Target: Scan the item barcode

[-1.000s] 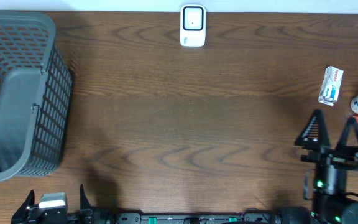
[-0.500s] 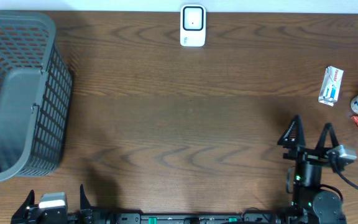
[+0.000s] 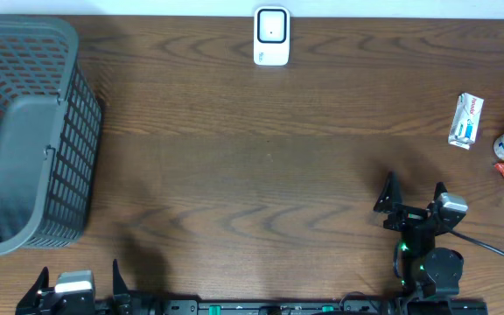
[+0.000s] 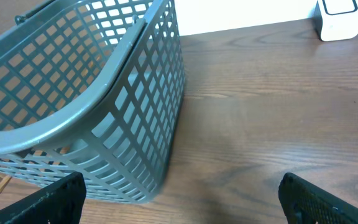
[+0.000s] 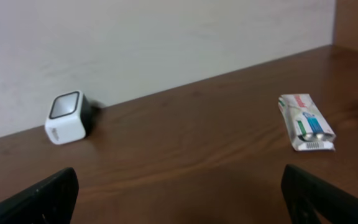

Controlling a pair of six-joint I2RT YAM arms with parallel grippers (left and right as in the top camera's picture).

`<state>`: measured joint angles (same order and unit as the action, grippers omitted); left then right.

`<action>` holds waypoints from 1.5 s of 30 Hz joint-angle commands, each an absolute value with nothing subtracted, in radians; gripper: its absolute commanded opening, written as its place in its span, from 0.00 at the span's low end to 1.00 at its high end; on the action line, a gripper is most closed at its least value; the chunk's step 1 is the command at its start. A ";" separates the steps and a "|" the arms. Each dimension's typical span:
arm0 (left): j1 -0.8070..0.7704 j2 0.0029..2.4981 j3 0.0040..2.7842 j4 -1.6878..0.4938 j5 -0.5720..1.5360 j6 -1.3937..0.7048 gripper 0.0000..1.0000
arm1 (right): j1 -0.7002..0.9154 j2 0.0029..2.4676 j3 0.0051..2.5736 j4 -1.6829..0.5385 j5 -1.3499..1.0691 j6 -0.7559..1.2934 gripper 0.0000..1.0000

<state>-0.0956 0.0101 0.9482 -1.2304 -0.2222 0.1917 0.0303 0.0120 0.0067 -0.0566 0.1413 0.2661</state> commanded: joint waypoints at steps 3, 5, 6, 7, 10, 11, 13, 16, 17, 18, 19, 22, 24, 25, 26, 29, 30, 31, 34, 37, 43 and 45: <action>-0.100 0.003 0.947 -1.231 -0.221 0.205 0.98 | 0.019 0.006 0.006 -0.063 0.121 0.238 0.99; -0.100 0.003 0.947 -1.231 -0.221 0.205 0.99 | 0.019 0.006 0.006 -0.063 0.121 0.238 0.99; -0.100 0.003 0.947 -1.231 -0.221 0.205 0.99 | 0.019 0.006 0.006 -0.063 0.121 0.238 0.99; -0.100 0.003 0.947 -1.231 -0.221 0.205 0.99 | 0.019 0.006 0.006 -0.063 0.121 0.238 0.99; -0.100 0.003 0.947 -1.231 -0.221 0.205 0.99 | 0.019 0.006 0.006 -0.063 0.121 0.238 0.99; -0.100 0.003 0.947 -1.231 -0.221 0.205 0.99 | 0.019 0.006 0.006 -0.063 0.121 0.238 0.99; -0.100 0.003 0.947 -1.231 -0.221 0.205 0.99 | 0.019 0.006 0.006 -0.063 0.121 0.238 0.99; -0.100 0.003 0.947 -1.231 -0.221 0.205 0.99 | 0.019 0.006 0.006 -0.063 0.121 0.238 0.99; -0.100 0.003 0.947 -1.231 -0.221 0.205 0.99 | 0.019 0.006 0.006 -0.063 0.121 0.238 0.99; -0.100 0.003 0.947 -1.231 -0.221 0.205 0.99 | 0.019 0.006 0.006 -0.063 0.121 0.238 0.99; -0.100 0.003 0.947 -1.231 -0.221 0.205 0.99 | 0.019 0.006 0.006 -0.063 0.121 0.238 0.99; -0.100 0.003 0.947 -1.230 -0.221 0.207 0.99 | 0.019 0.006 0.006 -0.063 0.121 0.238 0.99; -0.100 0.003 0.947 -1.225 -0.196 0.195 0.99 | 0.019 0.006 0.006 -0.063 0.122 0.238 0.99; -0.099 0.003 0.944 -1.216 -0.155 0.177 0.99 | 0.019 0.006 0.006 -0.063 0.121 0.238 0.99; -0.099 0.003 0.936 -1.200 -0.131 0.170 0.99 | 0.019 0.006 0.006 -0.063 0.122 0.238 0.99; -0.076 0.003 0.859 -1.059 -0.107 0.128 0.99 | 0.019 0.006 0.006 -0.063 0.121 0.238 0.99; -0.064 0.003 0.817 -0.987 -0.108 0.109 0.99 | 0.019 0.006 0.006 -0.063 0.121 0.238 0.99; -0.052 0.003 0.761 -0.898 -0.107 0.091 0.99 | 0.019 0.006 0.006 -0.063 0.121 0.238 0.99; -0.027 0.003 0.589 -0.646 -0.088 0.034 0.99 | 0.019 0.006 0.006 -0.063 0.121 0.238 0.99; -0.022 0.003 0.419 -0.421 -0.088 -0.031 0.99 | 0.019 0.006 0.006 -0.063 0.121 0.238 0.99; -0.022 0.003 0.176 -0.136 -0.090 -0.047 0.99 | 0.019 0.006 0.006 -0.063 0.121 0.238 0.99; -0.022 0.003 0.130 -0.104 -0.090 -0.047 0.99 | 0.019 0.006 0.006 -0.063 0.121 0.238 0.99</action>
<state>-0.0277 0.0113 0.1764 -0.1402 -0.1020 -0.0238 0.0303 0.0120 0.0067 -0.0593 0.1246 0.2512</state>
